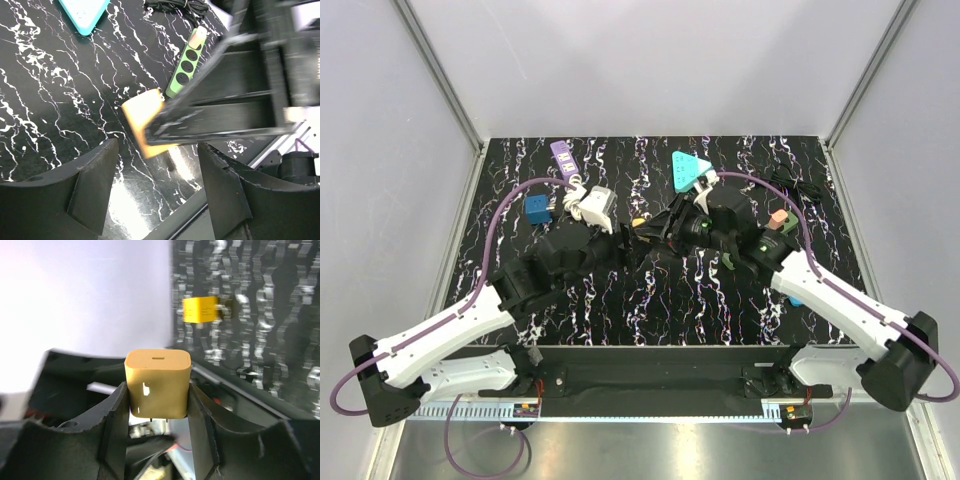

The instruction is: Insert the plug

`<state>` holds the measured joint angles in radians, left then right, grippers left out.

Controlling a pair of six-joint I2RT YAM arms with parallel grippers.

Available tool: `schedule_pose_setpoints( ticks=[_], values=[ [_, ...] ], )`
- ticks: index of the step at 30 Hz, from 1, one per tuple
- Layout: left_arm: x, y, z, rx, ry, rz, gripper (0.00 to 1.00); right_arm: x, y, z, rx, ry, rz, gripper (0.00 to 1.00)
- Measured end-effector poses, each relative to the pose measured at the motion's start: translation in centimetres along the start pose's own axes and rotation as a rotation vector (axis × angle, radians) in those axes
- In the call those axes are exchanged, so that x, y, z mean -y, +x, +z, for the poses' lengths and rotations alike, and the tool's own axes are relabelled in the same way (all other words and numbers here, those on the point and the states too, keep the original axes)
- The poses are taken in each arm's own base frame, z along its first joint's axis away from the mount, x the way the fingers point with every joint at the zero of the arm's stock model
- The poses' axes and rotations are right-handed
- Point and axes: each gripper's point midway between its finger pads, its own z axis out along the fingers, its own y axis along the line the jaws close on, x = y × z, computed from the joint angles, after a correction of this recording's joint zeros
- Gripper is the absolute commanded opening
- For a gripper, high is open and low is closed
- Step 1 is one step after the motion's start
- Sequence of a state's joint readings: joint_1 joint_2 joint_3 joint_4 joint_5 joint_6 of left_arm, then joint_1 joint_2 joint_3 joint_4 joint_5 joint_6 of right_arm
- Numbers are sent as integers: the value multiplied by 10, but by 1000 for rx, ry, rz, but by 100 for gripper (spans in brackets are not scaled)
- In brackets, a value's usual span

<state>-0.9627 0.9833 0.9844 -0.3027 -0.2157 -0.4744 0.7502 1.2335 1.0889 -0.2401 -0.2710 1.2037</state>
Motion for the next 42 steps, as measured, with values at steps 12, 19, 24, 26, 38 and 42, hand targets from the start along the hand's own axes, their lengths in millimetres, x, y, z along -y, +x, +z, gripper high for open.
schedule_pose_setpoints(
  ticks=[12, 19, 24, 26, 38, 42],
  values=[
    [7, -9, 2, 42, 22, -50, 17, -23, 3, -4, 35, -88, 43, 18],
    [6, -5, -5, 42, 45, -39, 0, -21, 10, -5, 22, -98, -2, 70],
    [22, -8, -31, 35, 156, -45, 0, -25, 18, -23, 3, -135, -186, 77],
    [29, -6, -45, 17, 212, -43, 0, -30, 24, -33, -18, -161, -275, 77],
    [84, 15, -106, -142, 597, -29, 0, -49, 75, -82, -267, -412, -695, 64],
    [95, 14, -110, -175, 655, -29, 0, -56, 88, -93, -333, -497, -727, 41]
  ],
)
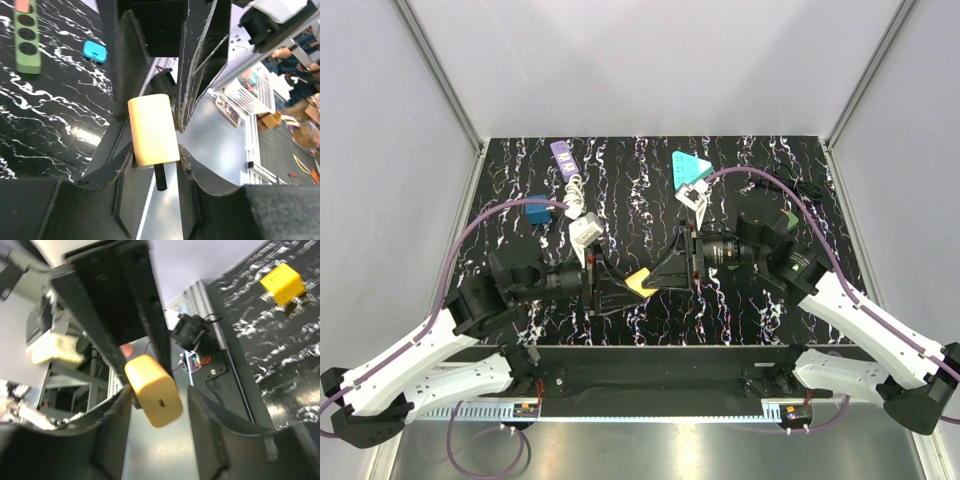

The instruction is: Insert the plug

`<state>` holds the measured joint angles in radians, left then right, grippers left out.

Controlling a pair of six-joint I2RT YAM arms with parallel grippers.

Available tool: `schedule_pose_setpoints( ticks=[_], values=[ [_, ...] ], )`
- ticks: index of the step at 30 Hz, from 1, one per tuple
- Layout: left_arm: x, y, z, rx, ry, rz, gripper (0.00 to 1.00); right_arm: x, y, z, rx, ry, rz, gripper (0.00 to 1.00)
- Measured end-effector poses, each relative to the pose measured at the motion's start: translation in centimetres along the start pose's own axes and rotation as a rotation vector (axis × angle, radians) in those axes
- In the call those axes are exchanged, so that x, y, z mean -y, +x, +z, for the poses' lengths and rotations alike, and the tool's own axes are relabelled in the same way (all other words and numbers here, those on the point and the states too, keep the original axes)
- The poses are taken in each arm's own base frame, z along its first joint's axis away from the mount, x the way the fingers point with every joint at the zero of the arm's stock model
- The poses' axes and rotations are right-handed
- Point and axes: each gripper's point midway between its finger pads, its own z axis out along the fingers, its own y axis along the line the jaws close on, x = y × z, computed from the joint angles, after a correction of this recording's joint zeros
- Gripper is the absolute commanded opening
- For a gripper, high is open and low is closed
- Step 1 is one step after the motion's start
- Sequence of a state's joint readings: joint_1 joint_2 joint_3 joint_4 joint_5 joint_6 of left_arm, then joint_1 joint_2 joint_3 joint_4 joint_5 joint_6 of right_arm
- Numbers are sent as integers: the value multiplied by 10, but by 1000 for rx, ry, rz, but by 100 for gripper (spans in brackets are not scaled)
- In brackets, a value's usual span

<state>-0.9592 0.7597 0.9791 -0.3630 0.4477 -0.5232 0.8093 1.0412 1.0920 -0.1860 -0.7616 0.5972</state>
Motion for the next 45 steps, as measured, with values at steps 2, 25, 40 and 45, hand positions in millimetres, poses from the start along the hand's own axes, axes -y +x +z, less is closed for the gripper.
schedule_pose_setpoints(
  ticks=[2, 25, 40, 45],
  values=[
    [3, 1, 2, -15, 20, -8, 0, -5, 2, -1, -5, -32, -18, 36],
    [-104, 13, -9, -52, -517, 66, 99, 199, -31, -131, 292, 1076, 493, 0],
    [-192, 45, -49, -188, -951, 221, 99, 350, 22, -251, 200, 1817, 887, 0],
    [-196, 43, -55, -184, -984, 243, 99, 375, 37, -267, 171, 1883, 937, 0]
  ],
)
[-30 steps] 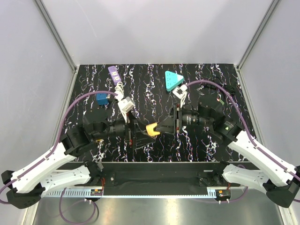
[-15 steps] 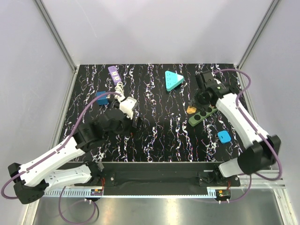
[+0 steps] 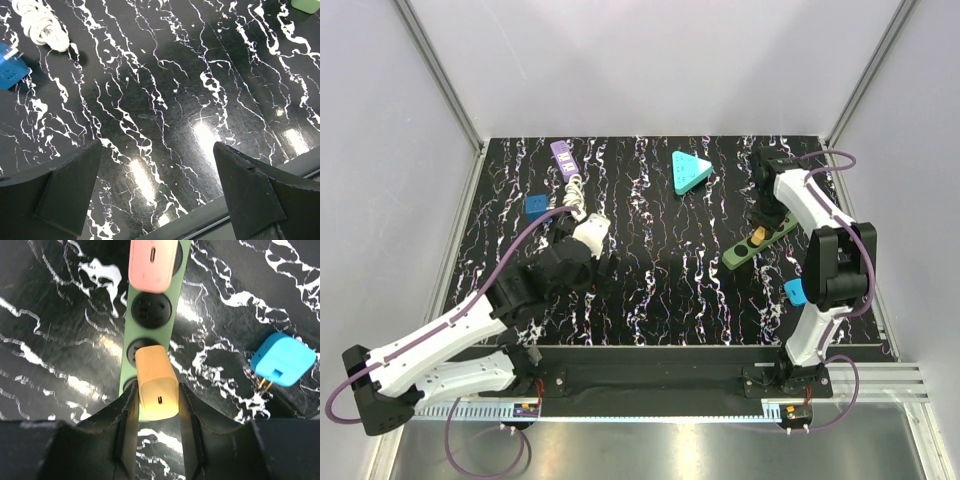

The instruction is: Insert the plug

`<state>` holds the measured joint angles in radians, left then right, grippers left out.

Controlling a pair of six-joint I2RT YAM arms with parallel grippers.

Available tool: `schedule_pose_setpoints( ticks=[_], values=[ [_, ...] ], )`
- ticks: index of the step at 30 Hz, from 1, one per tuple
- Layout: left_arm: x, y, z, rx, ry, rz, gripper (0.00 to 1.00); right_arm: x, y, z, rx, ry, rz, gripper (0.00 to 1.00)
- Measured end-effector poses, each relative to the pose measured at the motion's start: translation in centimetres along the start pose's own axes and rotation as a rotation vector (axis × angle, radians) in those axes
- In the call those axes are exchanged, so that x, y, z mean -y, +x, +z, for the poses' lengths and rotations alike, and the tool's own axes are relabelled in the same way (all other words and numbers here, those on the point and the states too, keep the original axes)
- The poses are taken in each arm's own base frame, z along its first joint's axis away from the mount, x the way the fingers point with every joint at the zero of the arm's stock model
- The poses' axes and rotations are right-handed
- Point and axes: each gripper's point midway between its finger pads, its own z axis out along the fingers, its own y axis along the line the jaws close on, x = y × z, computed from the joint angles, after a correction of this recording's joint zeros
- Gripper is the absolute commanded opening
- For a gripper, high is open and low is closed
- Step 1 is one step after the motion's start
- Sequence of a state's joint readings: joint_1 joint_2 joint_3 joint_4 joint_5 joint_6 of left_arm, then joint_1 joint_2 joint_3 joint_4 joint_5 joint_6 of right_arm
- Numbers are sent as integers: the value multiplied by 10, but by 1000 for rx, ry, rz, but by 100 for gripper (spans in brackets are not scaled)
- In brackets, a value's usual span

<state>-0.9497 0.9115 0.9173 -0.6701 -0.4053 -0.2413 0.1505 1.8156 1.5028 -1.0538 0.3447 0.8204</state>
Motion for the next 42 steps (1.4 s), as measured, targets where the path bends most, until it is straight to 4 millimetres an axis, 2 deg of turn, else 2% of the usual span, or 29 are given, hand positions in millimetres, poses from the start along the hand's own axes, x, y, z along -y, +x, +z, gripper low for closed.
schedule_pose_setpoints(
  ticks=[8, 13, 22, 29, 37, 42],
  values=[
    [-4, 3, 0, -1, -16, 9, 99, -14, -12, 13, 13, -8, 19, 0],
    [-4, 3, 0, 0, -19, 11, 99, -13, -14, 15, 10, -5, 45, 0],
    [-4, 3, 0, -1, -19, 12, 99, -20, -7, 14, -29, -28, 107, 0],
    [-4, 3, 0, -1, -19, 12, 99, -10, 2, 9, -72, 19, 138, 0],
    [-4, 3, 0, -1, -20, 13, 99, -9, -1, 0, -76, 26, 166, 0],
    [-4, 3, 0, -1, -20, 13, 99, -8, 4, 7, -99, 50, 167, 0]
  ],
)
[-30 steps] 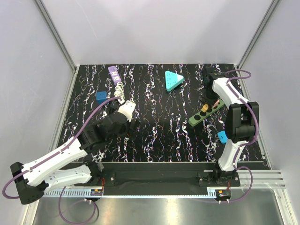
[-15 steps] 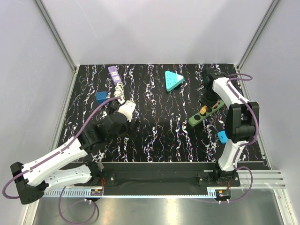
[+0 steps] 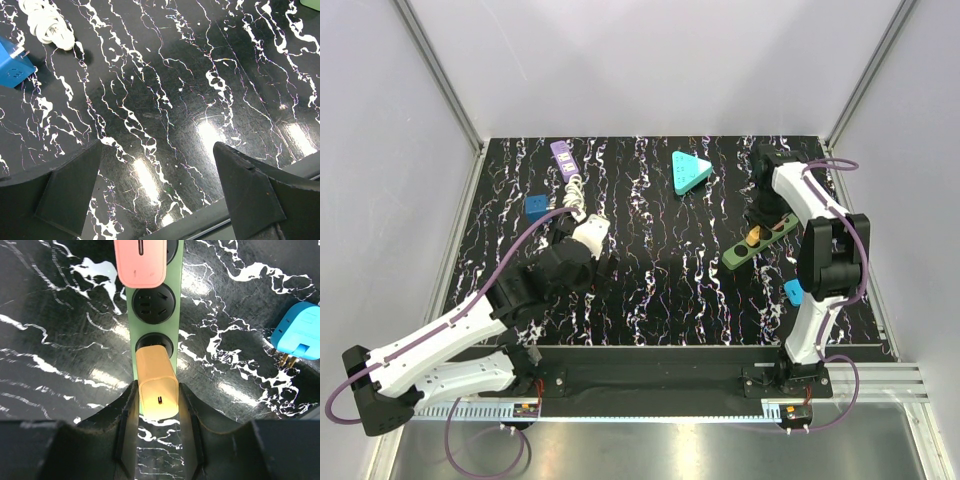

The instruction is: Insert the plug

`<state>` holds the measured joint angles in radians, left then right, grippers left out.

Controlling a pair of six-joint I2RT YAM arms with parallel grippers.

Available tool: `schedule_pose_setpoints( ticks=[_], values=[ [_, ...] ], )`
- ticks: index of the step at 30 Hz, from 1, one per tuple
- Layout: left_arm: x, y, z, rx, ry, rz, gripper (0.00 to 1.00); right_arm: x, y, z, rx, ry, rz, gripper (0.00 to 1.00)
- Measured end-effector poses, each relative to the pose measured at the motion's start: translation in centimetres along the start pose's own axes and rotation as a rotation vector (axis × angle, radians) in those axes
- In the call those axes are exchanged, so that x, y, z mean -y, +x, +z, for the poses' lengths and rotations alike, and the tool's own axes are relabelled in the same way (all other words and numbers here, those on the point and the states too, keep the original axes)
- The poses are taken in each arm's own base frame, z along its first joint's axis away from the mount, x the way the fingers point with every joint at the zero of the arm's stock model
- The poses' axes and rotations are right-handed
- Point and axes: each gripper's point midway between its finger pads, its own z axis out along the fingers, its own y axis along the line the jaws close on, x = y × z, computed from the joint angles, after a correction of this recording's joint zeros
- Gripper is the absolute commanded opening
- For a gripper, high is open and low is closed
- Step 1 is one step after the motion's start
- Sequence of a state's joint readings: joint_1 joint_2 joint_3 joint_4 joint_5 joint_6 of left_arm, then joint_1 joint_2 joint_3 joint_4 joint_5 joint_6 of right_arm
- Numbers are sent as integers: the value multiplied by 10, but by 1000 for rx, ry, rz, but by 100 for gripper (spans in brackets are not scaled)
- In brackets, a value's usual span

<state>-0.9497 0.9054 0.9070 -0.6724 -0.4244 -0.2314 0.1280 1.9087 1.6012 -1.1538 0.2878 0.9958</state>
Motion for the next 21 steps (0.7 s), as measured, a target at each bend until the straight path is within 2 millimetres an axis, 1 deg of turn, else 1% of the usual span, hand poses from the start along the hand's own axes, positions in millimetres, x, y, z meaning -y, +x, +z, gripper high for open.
schedule_pose_setpoints(
  ticks=[2, 6, 21],
  values=[
    [0, 0, 0, 0, 0, 0, 99, 0, 1, 6, -2, 16, -4, 0],
    [0, 0, 0, 0, -1, 0, 99, -5, -1, 9, 2, 10, -1, 0],
    [0, 1, 1, -5, -4, 9, 99, -3, 0, 13, 8, 0, 28, 0]
  ],
)
